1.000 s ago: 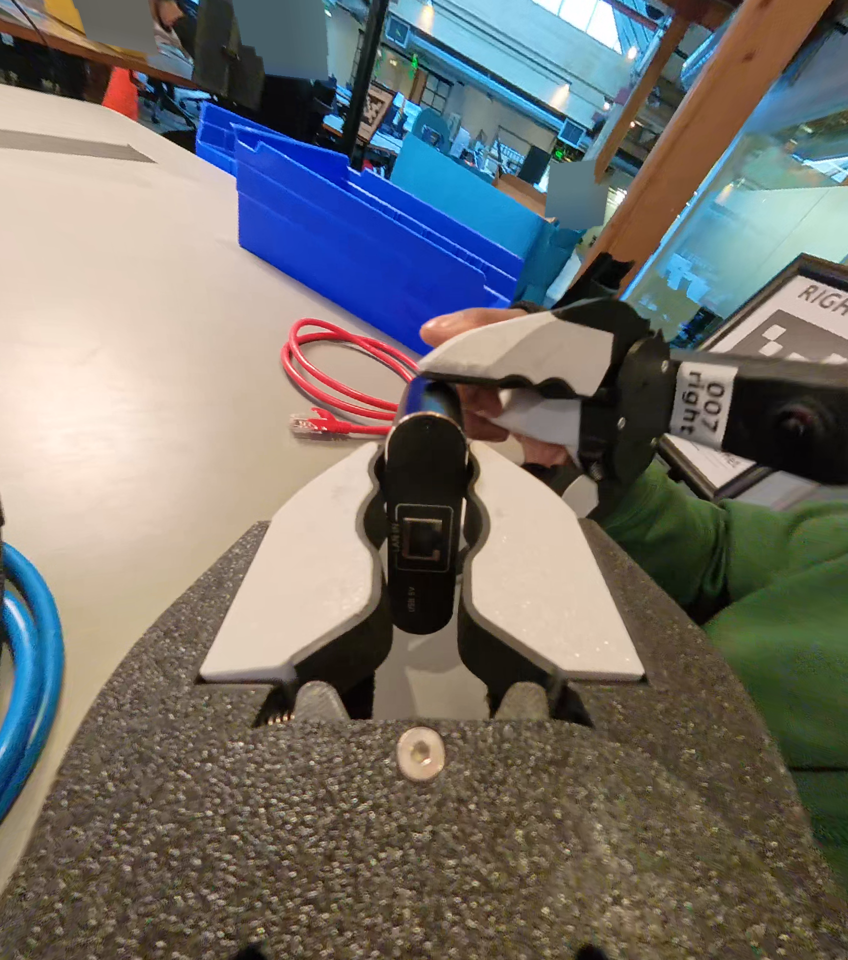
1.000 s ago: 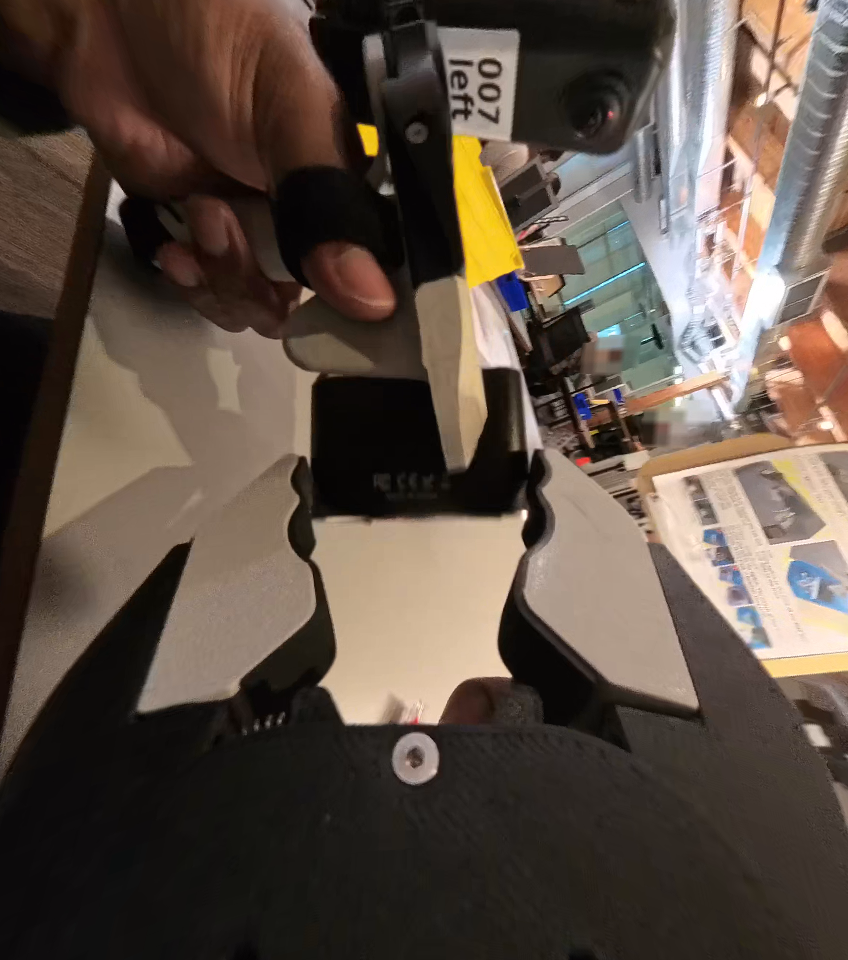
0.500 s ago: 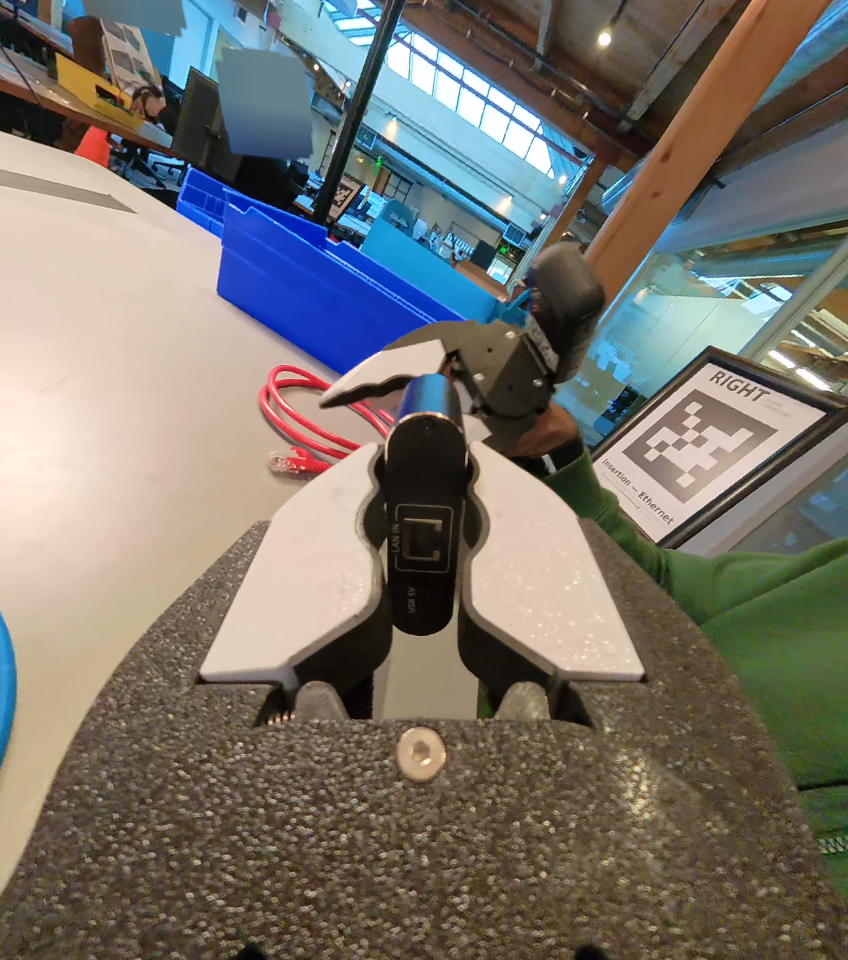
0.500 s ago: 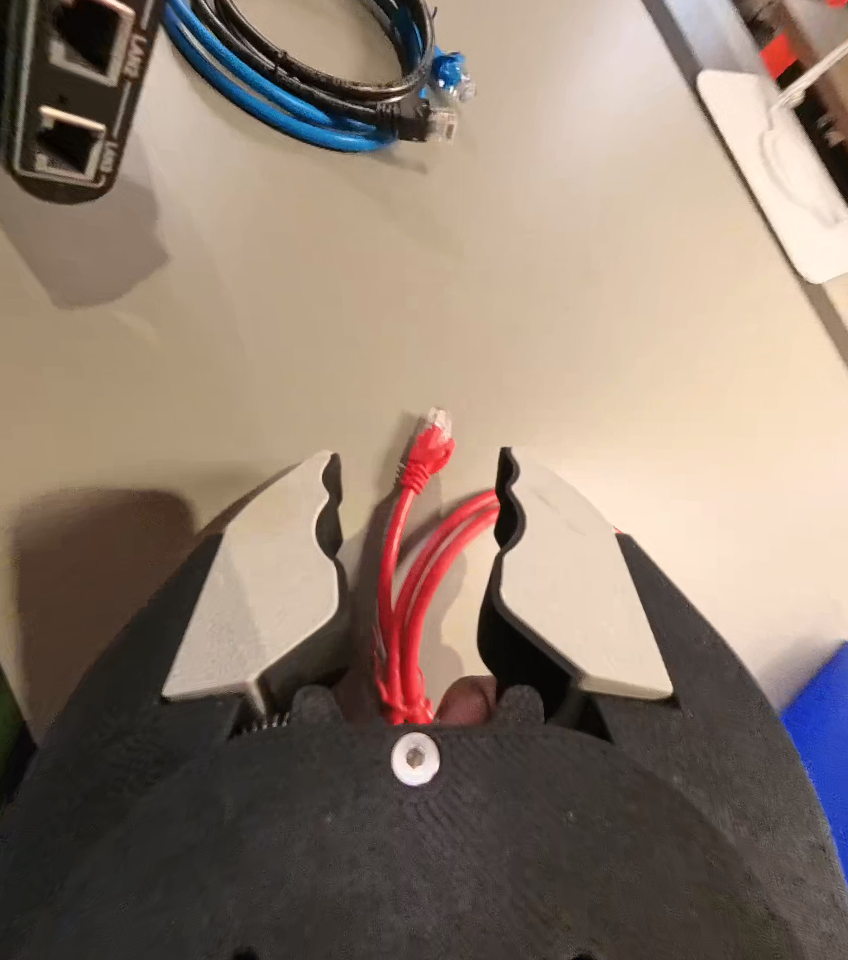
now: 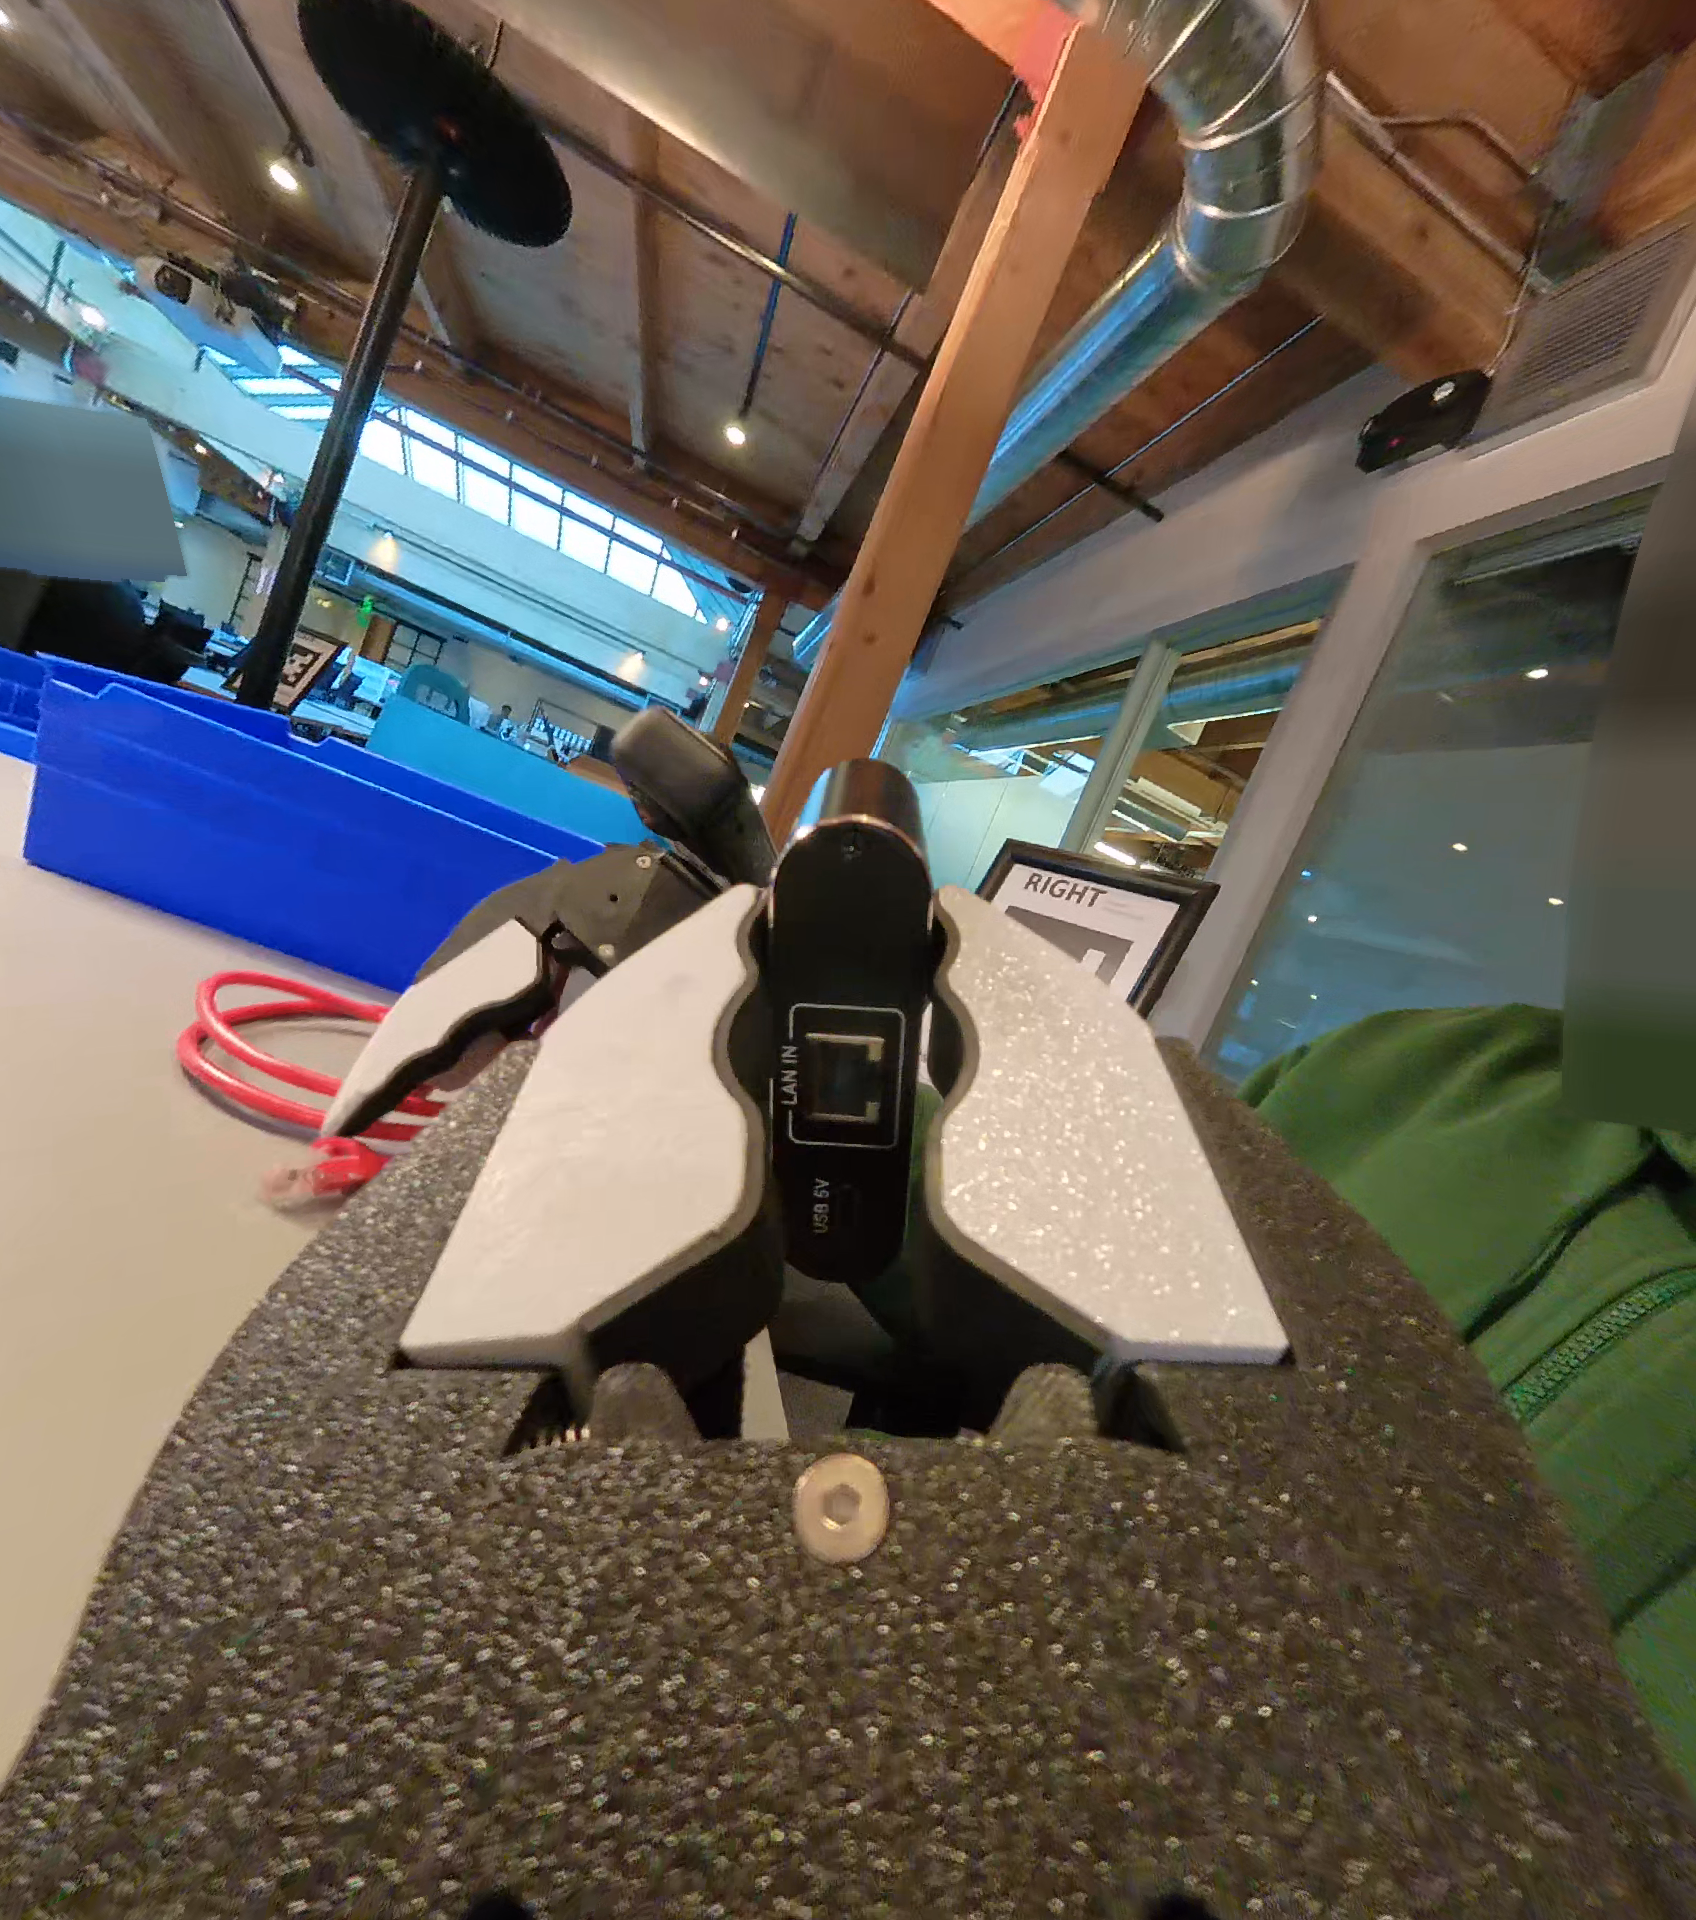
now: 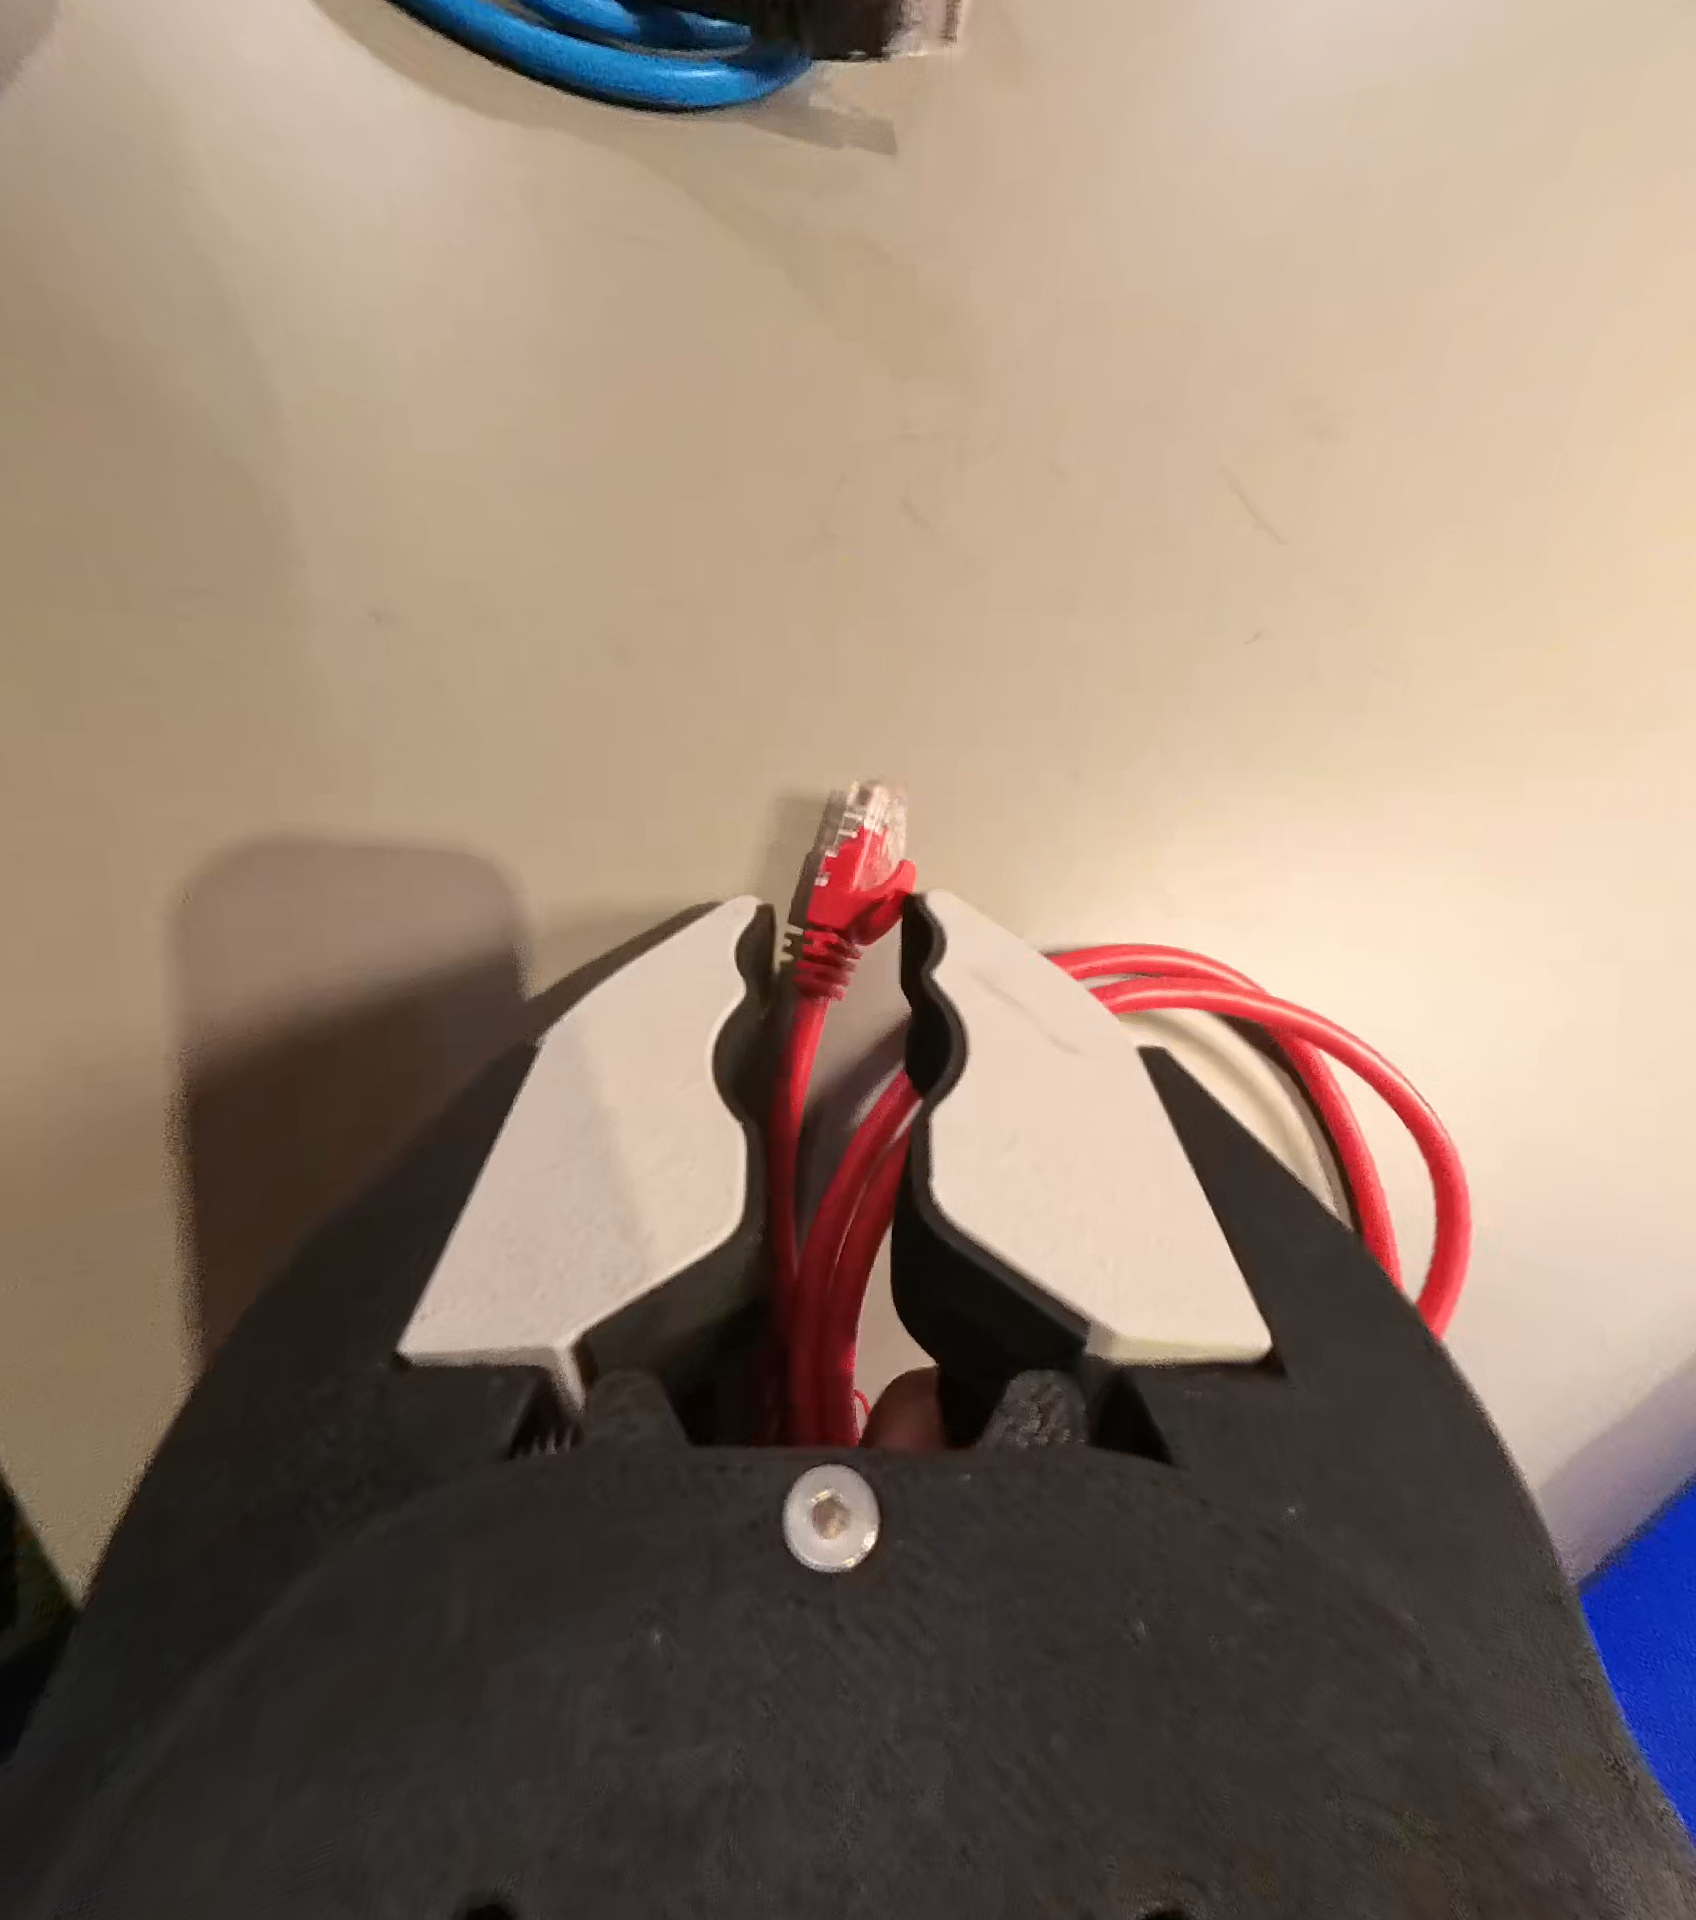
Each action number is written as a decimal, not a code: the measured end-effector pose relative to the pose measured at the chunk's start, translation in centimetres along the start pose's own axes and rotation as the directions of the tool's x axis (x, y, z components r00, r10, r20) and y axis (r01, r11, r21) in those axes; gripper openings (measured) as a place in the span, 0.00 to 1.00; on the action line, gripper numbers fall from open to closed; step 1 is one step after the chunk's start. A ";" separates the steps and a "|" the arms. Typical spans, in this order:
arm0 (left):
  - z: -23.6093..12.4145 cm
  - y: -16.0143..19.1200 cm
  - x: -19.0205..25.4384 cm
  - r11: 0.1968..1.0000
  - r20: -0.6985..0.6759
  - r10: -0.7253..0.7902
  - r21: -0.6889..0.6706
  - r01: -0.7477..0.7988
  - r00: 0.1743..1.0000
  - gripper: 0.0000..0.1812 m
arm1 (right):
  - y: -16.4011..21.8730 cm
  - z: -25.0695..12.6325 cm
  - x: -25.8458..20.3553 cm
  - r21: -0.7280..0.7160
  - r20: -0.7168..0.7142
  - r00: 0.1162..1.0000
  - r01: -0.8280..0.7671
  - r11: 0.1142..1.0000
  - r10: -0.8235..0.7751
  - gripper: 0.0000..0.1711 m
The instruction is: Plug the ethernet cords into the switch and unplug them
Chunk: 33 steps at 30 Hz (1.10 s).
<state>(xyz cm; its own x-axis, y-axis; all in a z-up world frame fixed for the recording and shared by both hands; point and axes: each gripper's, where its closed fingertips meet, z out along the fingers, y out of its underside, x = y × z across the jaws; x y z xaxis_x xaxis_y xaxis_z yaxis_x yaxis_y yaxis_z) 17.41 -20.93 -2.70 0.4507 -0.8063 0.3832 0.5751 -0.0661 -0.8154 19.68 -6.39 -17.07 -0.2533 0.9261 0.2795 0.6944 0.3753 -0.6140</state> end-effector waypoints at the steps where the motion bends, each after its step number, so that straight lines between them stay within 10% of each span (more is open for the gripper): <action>1: -0.1 -0.1 0.0 1.000 -0.005 -0.002 0.008 0.002 1.000 0.15 | 0.0 -0.1 -0.4 0.002 0.019 1.000 0.019 1.000 -0.019 0.12; 10: -0.1 -0.3 0.3 1.000 -0.039 -0.012 0.027 0.014 0.999 0.15 | 0.5 -1.6 -2.7 0.014 0.116 0.988 0.103 0.995 -0.103 0.23; 20: 1.1 2.0 -2.4 0.992 0.202 -0.023 -0.117 0.048 0.979 0.14 | -0.6 -0.5 -3.2 0.017 0.103 0.991 0.087 0.996 -0.089 0.10; 33: -0.5 0.7 -4.0 0.985 0.274 -0.170 0.013 0.173 0.947 0.14 | -7.4 -1.8 -1.3 0.105 -0.544 0.702 0.600 0.793 -0.459 0.07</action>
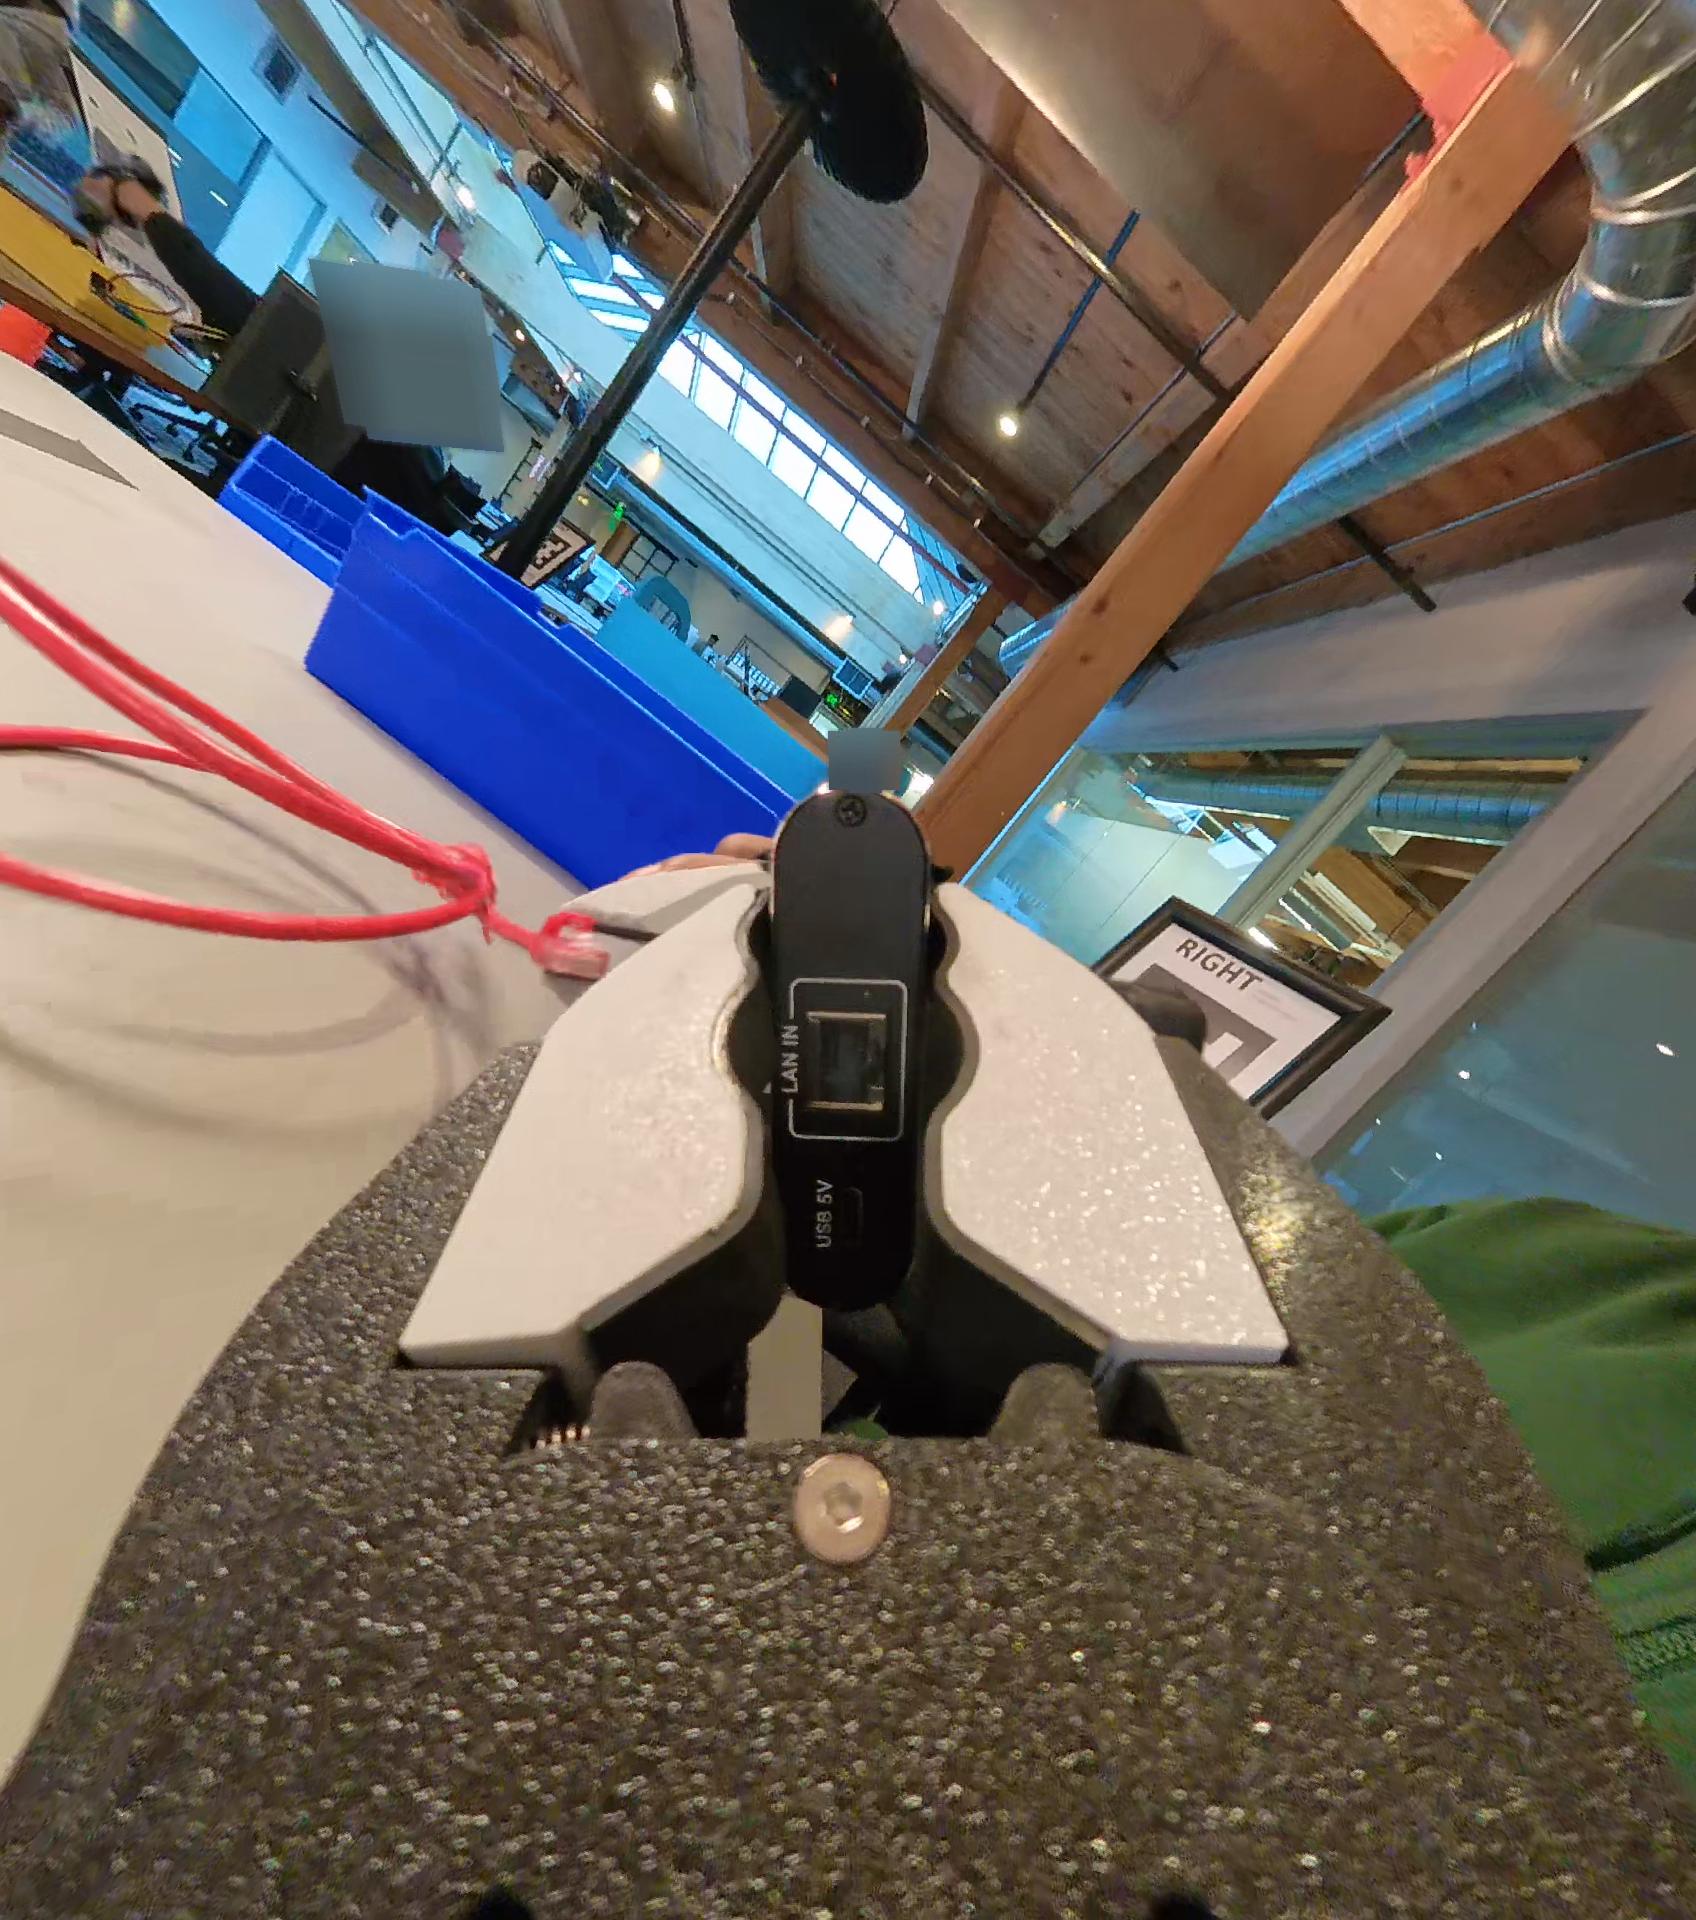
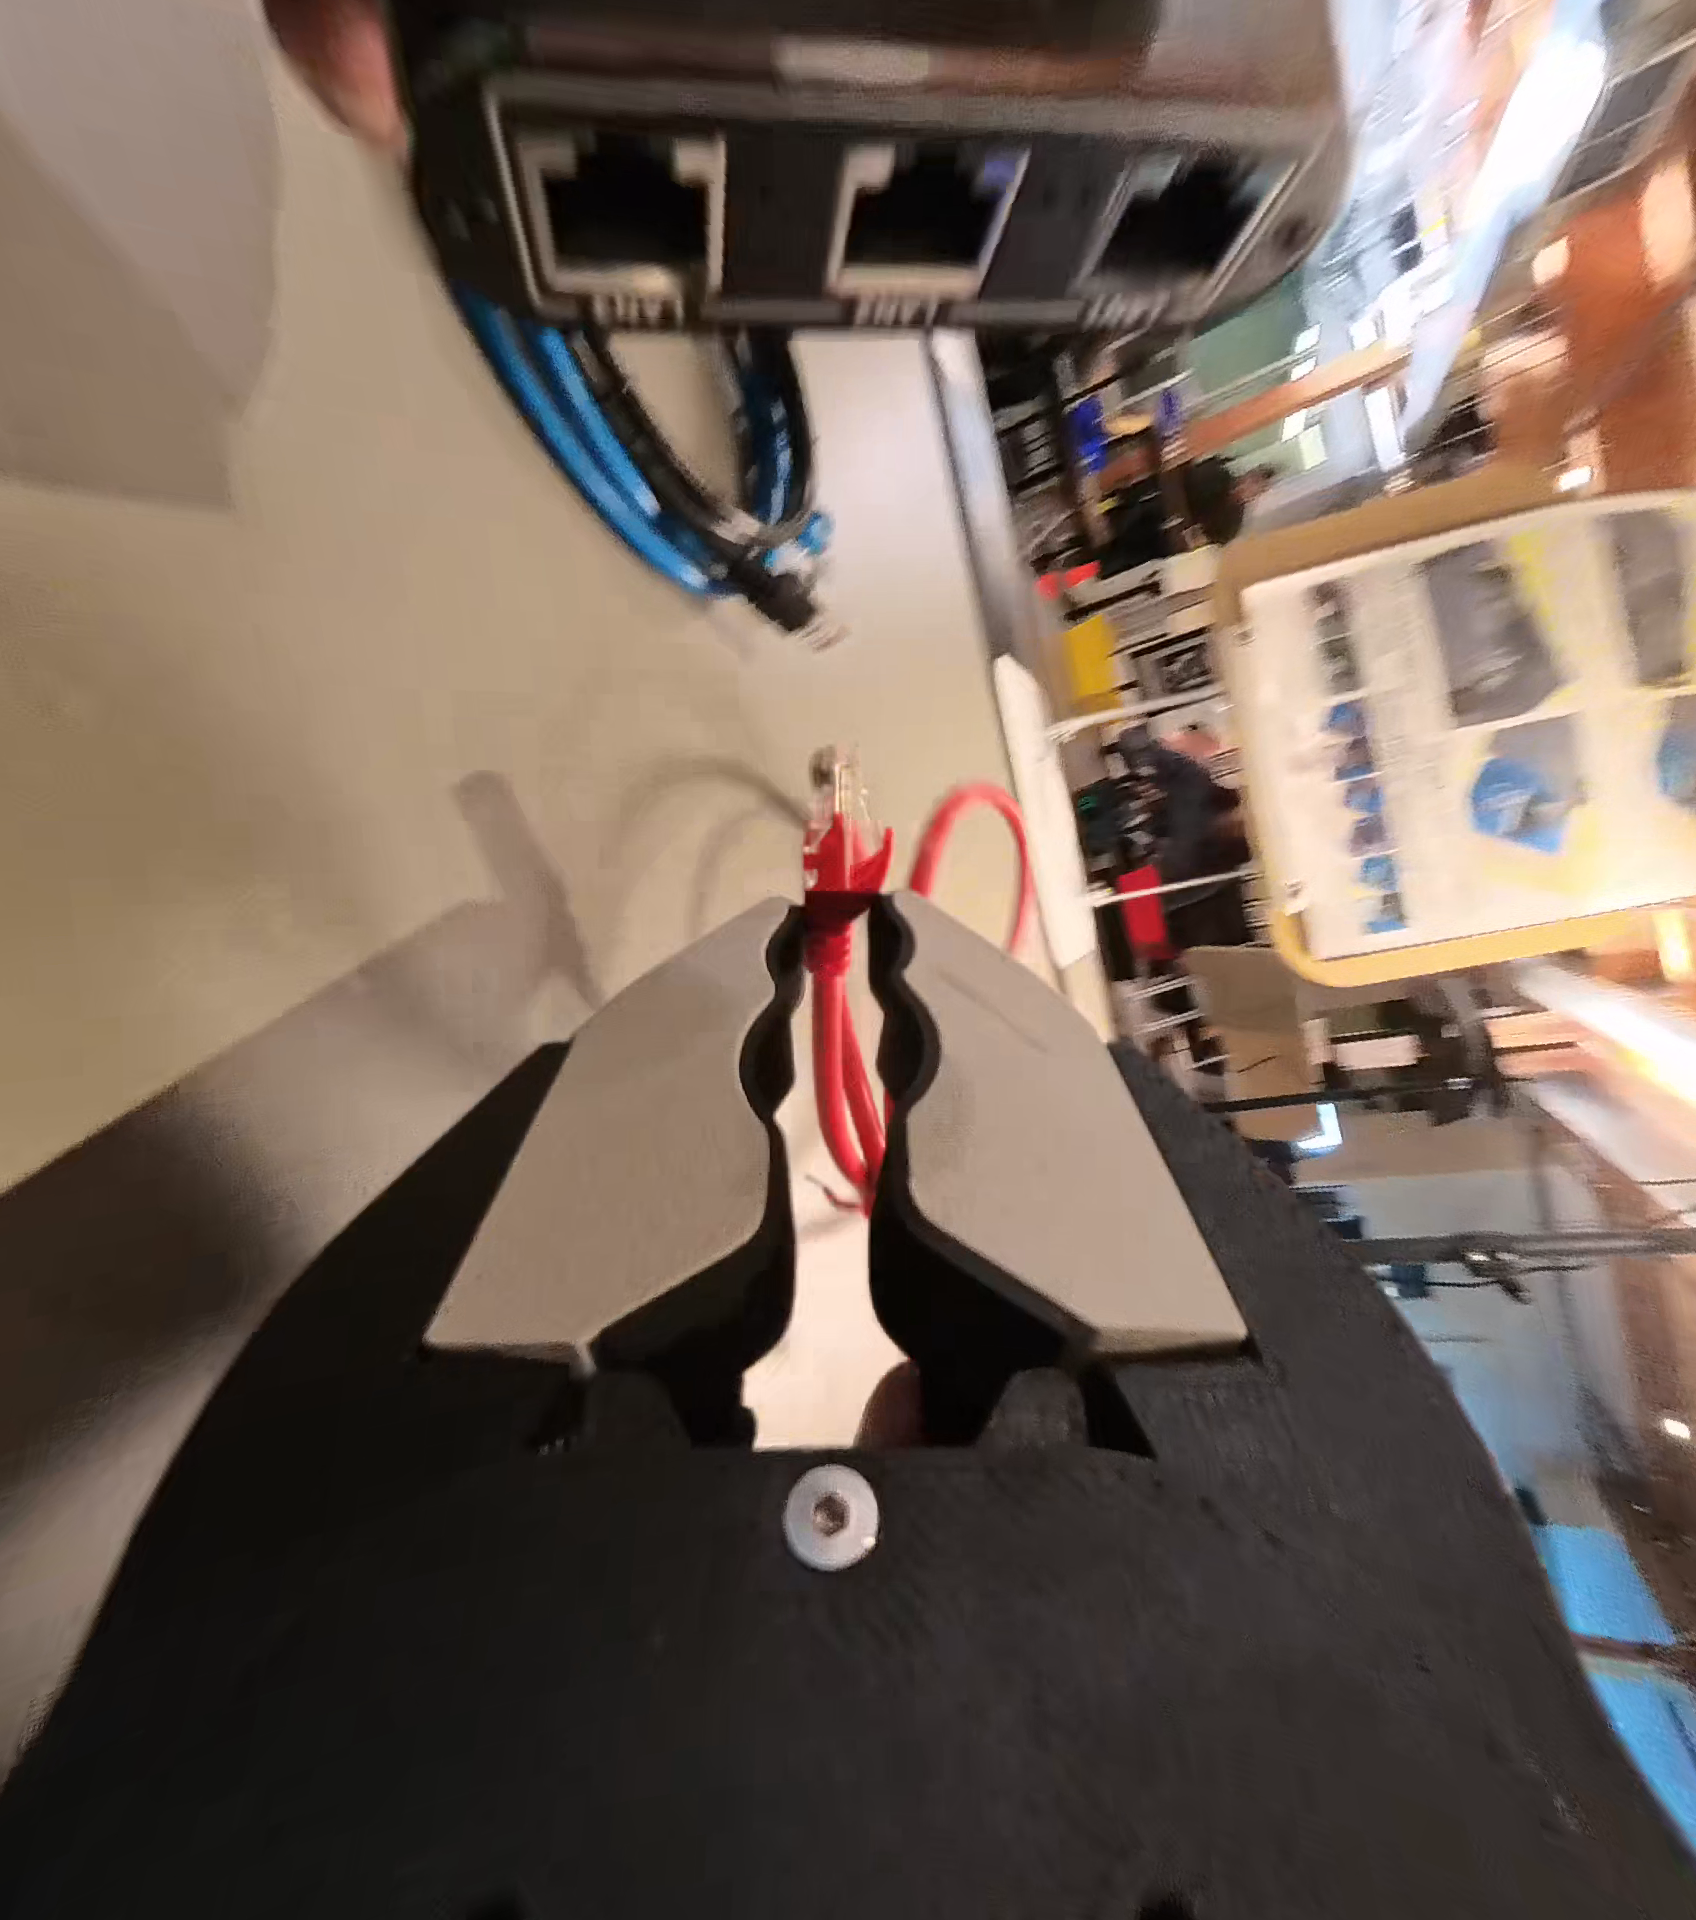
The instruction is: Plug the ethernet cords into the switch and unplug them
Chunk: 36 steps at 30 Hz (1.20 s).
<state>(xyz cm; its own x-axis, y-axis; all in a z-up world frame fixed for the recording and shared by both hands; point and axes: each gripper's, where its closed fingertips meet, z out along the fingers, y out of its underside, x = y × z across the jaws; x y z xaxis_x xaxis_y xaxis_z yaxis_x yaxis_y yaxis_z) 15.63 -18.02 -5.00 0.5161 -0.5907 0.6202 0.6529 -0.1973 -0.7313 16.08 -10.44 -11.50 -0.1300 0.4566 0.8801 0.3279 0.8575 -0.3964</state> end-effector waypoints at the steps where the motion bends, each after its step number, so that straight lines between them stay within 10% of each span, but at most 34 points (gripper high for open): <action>1: -0.2 -0.2 -0.2 1.000 0.009 -0.001 0.006 0.001 1.000 0.14 | -0.6 0.0 0.4 0.019 -0.043 0.999 0.011 1.000 -0.010 0.07; 12: -1.8 -1.1 -1.7 0.998 0.118 -0.041 0.042 0.037 0.992 0.14 | -3.4 -0.2 -1.0 0.097 -0.055 0.997 0.058 0.994 -0.053 0.06; 20: -2.4 -1.4 -1.8 0.998 0.132 -0.036 0.048 0.030 0.991 0.14 | -4.6 -1.7 -5.8 0.127 0.276 0.956 0.061 0.990 -0.094 0.10; 36: -2.5 -0.6 -1.6 0.999 0.136 -0.041 0.005 0.041 0.990 0.14 | -4.8 -1.0 -8.9 0.031 0.838 0.543 -0.130 0.991 0.046 0.16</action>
<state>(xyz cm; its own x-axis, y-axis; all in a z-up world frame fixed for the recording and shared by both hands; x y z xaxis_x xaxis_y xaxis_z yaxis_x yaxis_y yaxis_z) 12.98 -18.92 -6.24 0.5594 -0.4707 0.6823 0.6759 -0.2174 -0.7042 16.61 -18.87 -17.17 -0.8401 0.4859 0.2413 0.3132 0.7975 -0.5157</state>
